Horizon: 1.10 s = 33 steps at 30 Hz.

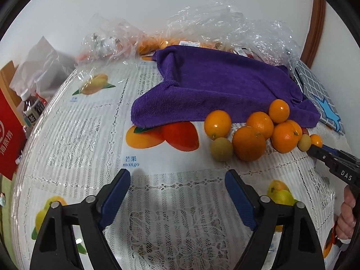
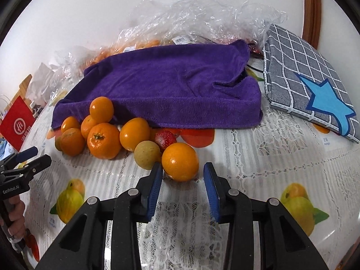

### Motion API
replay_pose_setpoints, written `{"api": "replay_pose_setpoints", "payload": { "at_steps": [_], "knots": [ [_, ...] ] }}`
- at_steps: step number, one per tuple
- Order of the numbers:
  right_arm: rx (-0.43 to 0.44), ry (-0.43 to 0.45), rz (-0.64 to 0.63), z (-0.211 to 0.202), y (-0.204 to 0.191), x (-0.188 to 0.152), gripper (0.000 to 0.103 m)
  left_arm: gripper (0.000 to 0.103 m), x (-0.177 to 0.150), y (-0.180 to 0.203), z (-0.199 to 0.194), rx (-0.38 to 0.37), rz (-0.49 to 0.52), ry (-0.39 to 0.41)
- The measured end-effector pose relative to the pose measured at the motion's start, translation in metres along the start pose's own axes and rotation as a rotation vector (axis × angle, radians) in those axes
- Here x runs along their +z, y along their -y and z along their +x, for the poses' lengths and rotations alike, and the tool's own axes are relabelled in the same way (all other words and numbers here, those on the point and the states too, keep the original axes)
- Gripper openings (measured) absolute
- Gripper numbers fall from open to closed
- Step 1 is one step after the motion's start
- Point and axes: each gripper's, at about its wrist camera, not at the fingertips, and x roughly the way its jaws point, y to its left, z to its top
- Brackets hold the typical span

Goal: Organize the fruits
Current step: 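Grasp an orange with the right gripper while the left gripper grasps a small yellow-brown fruit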

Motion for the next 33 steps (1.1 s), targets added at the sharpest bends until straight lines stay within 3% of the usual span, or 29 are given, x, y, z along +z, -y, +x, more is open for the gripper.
{"api": "replay_pose_setpoints", "payload": {
  "at_steps": [6,11,16,23,25,29,33],
  "knots": [
    [0.03,0.031,0.06,0.004,0.01,0.002,0.039,0.071,0.001,-0.001,0.005,-0.015,0.003,0.009],
    [0.035,0.02,0.051,0.006,0.011,0.005,0.033,0.062,0.01,0.002,0.008,-0.041,-0.006,0.009],
    [0.045,0.017,0.041,0.005,0.013,0.004,0.033,0.061,0.014,0.009,0.007,-0.107,0.005,0.013],
    [0.004,0.014,-0.005,0.006,0.004,0.003,0.033,0.058,0.017,0.024,0.014,-0.083,0.041,0.021],
    [-0.006,0.017,-0.014,0.006,0.003,0.002,0.033,0.052,0.02,0.024,0.016,-0.087,0.033,0.023],
    [-0.002,0.02,-0.006,0.005,0.004,0.001,0.033,0.027,0.022,0.021,0.02,-0.134,0.009,0.016],
    [0.018,0.025,0.015,0.003,0.008,0.0,0.032,0.024,0.021,0.018,0.018,-0.153,0.0,0.029]
  ]
}}
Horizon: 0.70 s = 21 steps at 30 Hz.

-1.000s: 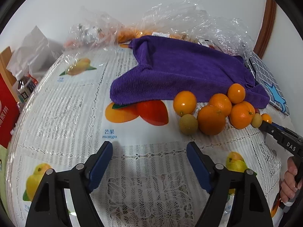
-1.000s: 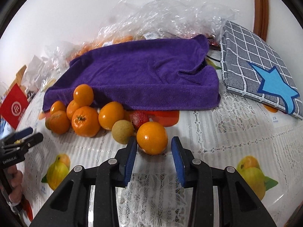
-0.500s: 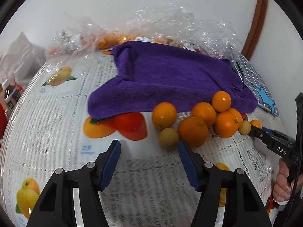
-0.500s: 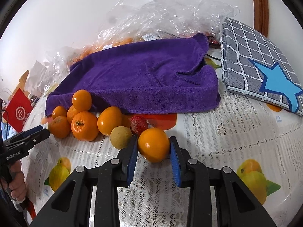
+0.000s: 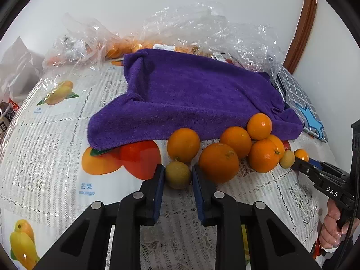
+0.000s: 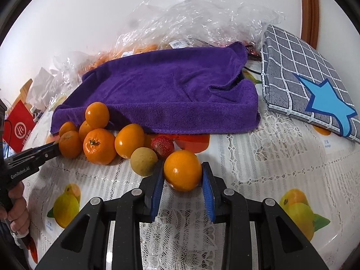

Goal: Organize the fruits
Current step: 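Grasp an orange with the right gripper while the left gripper grasps a small yellow-brown fruit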

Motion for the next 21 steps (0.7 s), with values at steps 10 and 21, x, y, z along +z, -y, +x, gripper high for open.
{"api": "replay_pose_setpoints", "payload": {
  "at_steps": [10,21],
  "knots": [
    [0.009,0.003,0.058,-0.006,0.011,-0.005,0.033,0.024,-0.004,-0.014,-0.002,0.017,-0.047,-0.005],
    [-0.025,0.005,0.035,-0.004,0.005,-0.003,0.033,0.024,-0.004,-0.017,-0.001,0.005,-0.069,-0.001]
  ]
}}
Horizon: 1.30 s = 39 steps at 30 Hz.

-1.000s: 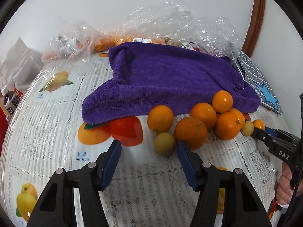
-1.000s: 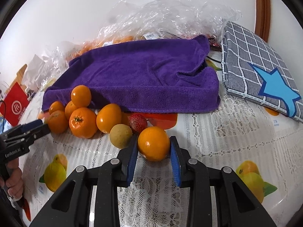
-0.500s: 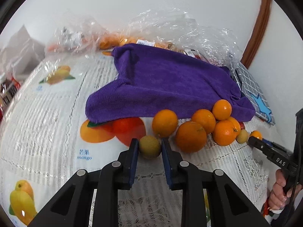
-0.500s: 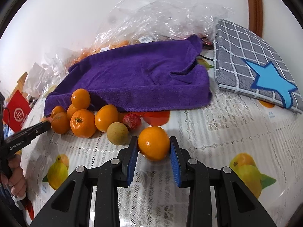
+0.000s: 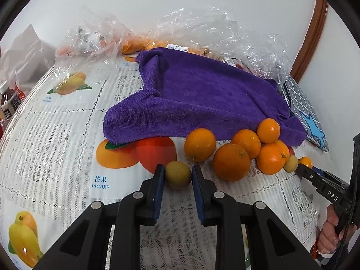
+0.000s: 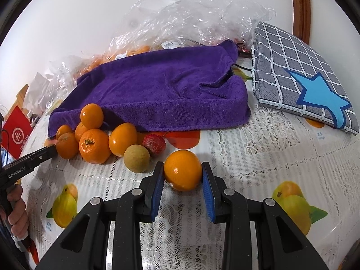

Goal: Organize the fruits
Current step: 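Grasp an orange with the right gripper while the left gripper grasps a small yellow-brown fruit, then lift both held fruits and carry them over the purple towel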

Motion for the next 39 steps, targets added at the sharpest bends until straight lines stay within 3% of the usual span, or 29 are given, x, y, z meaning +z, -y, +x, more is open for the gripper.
{"api": "replay_pose_setpoints", "payload": {
  "at_steps": [14,25,31,39],
  "knots": [
    [0.006,0.036,-0.003,-0.01,0.001,-0.004,0.032,0.024,0.002,-0.007,-0.03,0.027,-0.057,0.179],
    [-0.017,0.027,0.056,-0.017,0.01,-0.003,0.032,0.023,0.01,-0.016,-0.037,0.055,-0.102,0.209],
    [-0.042,0.073,0.035,-0.03,0.012,0.024,0.032,0.023,0.034,-0.009,-0.048,0.057,-0.093,0.225],
    [-0.031,0.189,0.026,-0.037,0.007,0.081,0.032,0.023,0.088,0.016,-0.047,0.135,-0.005,0.277]
  ]
}}
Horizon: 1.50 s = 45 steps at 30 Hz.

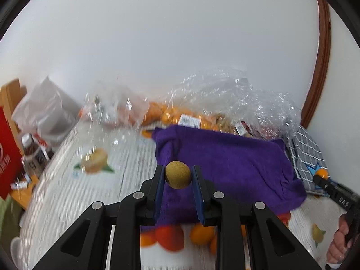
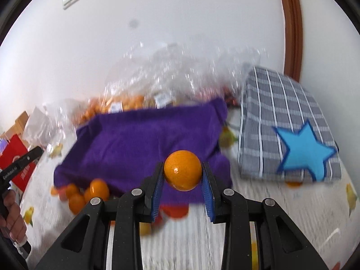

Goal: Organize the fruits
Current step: 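Lift both held fruits and carry them over the purple towel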

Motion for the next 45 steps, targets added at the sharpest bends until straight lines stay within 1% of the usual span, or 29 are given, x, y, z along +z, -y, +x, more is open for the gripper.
{"api": "replay_pose_setpoints", "payload": {
  "at_steps": [7,12,15,18,20,23,25,27,30,35,39,40,42,43,44,45],
  "knots": [
    [0.028,0.04,-0.021,0.024,-0.012,0.046,0.032,0.023,0.025,0.02,0.038,-0.006,-0.021,-0.012],
    [0.045,0.029,-0.046,0.048,-0.016,0.061,0.032,0.023,0.031,0.038,0.072,0.001,0.009,-0.05],
    [0.045,-0.001,-0.043,0.065,-0.014,0.057,0.032,0.023,0.026,0.042,0.097,0.01,0.025,-0.101],
    [0.051,-0.061,-0.027,0.086,-0.008,0.048,0.032,0.023,0.019,0.043,0.116,0.001,0.02,-0.146],
    [0.044,-0.111,-0.021,0.101,-0.004,0.041,0.032,0.023,0.016,0.044,0.125,0.007,0.032,-0.167],
    [0.048,-0.153,-0.012,0.115,0.0,0.033,0.032,0.023,0.014,0.046,0.134,0.003,0.038,-0.192],
    [0.047,-0.174,-0.006,0.122,0.003,0.029,0.032,0.023,0.011,0.045,0.139,-0.018,0.037,-0.226],
    [0.045,-0.192,0.0,0.129,0.005,0.024,0.032,0.023,0.009,0.043,0.145,-0.022,0.031,-0.25],
    [0.064,-0.212,0.017,0.136,0.008,0.021,0.032,0.023,0.005,0.044,0.151,-0.018,0.038,-0.276],
    [0.055,-0.206,0.015,0.139,0.009,0.02,0.033,0.024,0.0,0.045,0.157,0.002,0.053,-0.298],
    [0.067,-0.197,0.012,0.138,0.009,0.02,0.034,0.024,-0.003,0.046,0.156,-0.006,0.062,-0.316],
    [0.07,-0.197,0.01,0.137,0.009,0.02,0.034,0.024,-0.003,0.046,0.156,-0.005,0.063,-0.318],
    [0.076,-0.191,0.009,0.134,0.008,0.02,0.041,0.024,-0.002,0.046,0.157,-0.007,0.06,-0.317],
    [0.075,-0.186,0.011,0.131,0.009,0.019,0.05,0.024,-0.002,0.045,0.156,-0.017,0.053,-0.319],
    [0.07,-0.181,0.011,0.13,0.009,0.019,0.056,0.024,-0.001,0.044,0.156,-0.024,0.045,-0.321],
    [0.064,-0.172,0.009,0.127,0.009,0.019,0.056,0.024,0.0,0.044,0.155,-0.024,0.04,-0.32]
  ]
}}
